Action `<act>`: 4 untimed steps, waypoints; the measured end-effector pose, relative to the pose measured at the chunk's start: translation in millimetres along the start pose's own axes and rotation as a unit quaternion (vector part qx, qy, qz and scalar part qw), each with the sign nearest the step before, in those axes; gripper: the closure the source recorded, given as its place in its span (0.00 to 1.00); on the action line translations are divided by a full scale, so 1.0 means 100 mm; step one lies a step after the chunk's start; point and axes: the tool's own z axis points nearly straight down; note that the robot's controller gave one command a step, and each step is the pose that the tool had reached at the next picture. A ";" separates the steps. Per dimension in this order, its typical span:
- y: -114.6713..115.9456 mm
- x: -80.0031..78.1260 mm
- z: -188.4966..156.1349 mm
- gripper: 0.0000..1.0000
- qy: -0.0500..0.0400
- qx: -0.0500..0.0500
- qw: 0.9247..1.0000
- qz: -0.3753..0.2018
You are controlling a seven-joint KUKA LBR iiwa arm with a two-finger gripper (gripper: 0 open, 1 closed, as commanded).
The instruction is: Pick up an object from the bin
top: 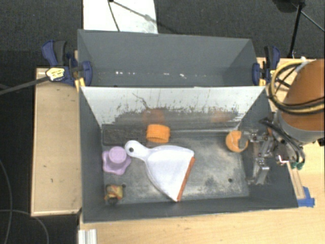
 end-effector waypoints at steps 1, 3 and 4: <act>0.00 -0.01 -0.04 0.00 -0.004 0.001 1.000 -0.002; -0.30 -0.65 1.14 0.00 -0.006 0.000 0.999 0.049; -0.48 -0.96 1.18 0.00 -0.004 0.000 0.994 0.110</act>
Offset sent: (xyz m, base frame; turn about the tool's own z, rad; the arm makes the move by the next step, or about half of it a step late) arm 0.0551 -0.0601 -0.1747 -0.2310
